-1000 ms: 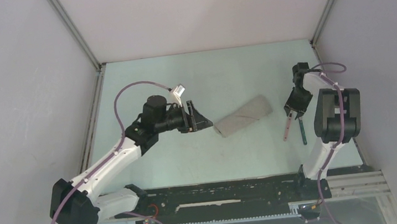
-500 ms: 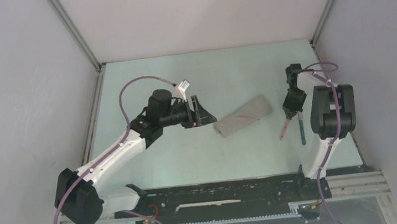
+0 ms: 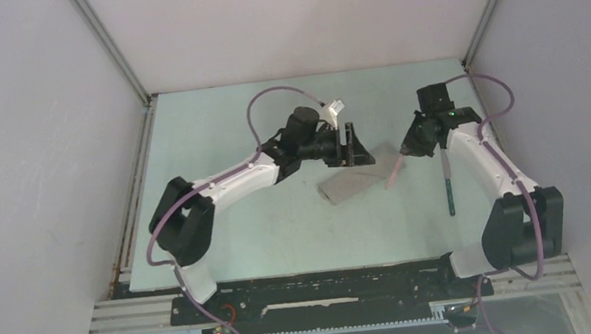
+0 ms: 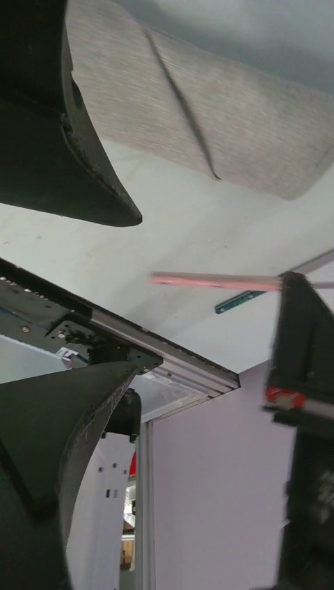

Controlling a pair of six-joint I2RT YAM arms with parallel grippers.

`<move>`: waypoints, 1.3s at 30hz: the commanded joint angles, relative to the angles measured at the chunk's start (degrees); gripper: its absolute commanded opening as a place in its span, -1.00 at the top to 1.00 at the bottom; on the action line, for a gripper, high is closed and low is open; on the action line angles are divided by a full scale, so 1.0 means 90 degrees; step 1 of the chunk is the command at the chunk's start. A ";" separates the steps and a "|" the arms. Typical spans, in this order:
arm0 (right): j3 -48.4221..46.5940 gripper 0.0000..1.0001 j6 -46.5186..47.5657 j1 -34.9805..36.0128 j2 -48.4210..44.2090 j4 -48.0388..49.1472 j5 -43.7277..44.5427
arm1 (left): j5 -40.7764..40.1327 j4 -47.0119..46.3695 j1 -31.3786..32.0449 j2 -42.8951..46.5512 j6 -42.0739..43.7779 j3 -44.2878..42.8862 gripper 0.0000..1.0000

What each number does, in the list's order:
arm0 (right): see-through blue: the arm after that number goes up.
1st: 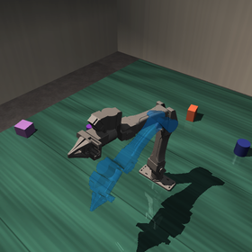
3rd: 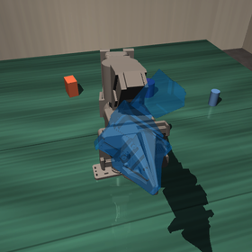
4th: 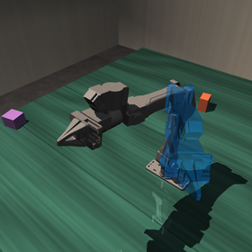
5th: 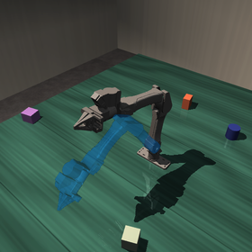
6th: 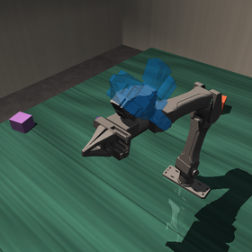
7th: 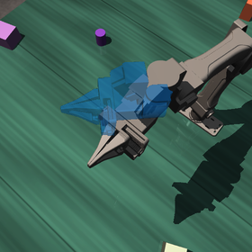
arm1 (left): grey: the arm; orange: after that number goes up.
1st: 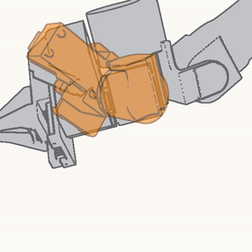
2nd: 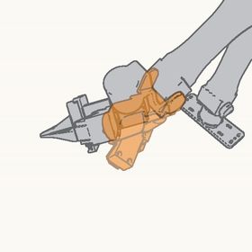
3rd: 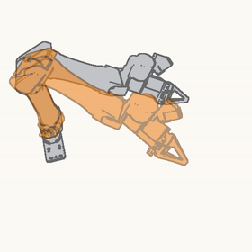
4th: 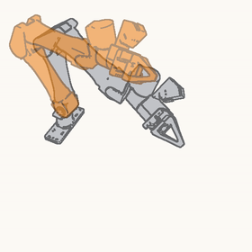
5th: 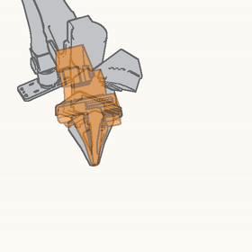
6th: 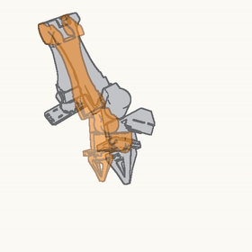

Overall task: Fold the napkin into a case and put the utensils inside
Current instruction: Pick up the fork from the center of the board, then pass from the right arm to the left

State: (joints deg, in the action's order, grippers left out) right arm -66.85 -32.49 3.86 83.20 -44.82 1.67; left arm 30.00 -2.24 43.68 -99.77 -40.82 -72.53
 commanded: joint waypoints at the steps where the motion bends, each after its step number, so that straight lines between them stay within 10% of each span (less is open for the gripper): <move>1: 0.0064 1.00 -0.1066 0.0708 -0.0467 0.0289 -0.0447 | 0.0415 -0.0286 0.0124 -0.0755 0.0226 -0.0906 -0.52; 18: 0.0098 1.00 -0.2095 0.1448 -0.1070 0.0688 -0.0384 | 0.0724 -0.0083 0.0173 -0.0966 0.0415 -0.0593 0.45; 21: 0.0093 1.00 -0.1949 0.1426 -0.1147 0.0731 -0.0520 | 0.0709 -0.0078 0.0155 -0.0900 0.0472 -0.0523 0.96; 28: 0.0300 -0.15 -0.0590 0.0535 -0.1329 0.0834 -0.1855 | 0.0592 -0.0016 0.0102 -0.0578 0.0734 -0.0310 1.00; 39: 0.0312 -0.16 -0.1156 0.0606 -0.0729 0.0839 -0.1918 | 0.1007 -0.0095 0.0128 -0.0630 0.0883 -0.0262 1.00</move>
State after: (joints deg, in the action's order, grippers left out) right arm -64.16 -41.58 8.40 75.31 -38.74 -15.14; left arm 36.03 -1.04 44.88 -108.73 -34.48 -74.04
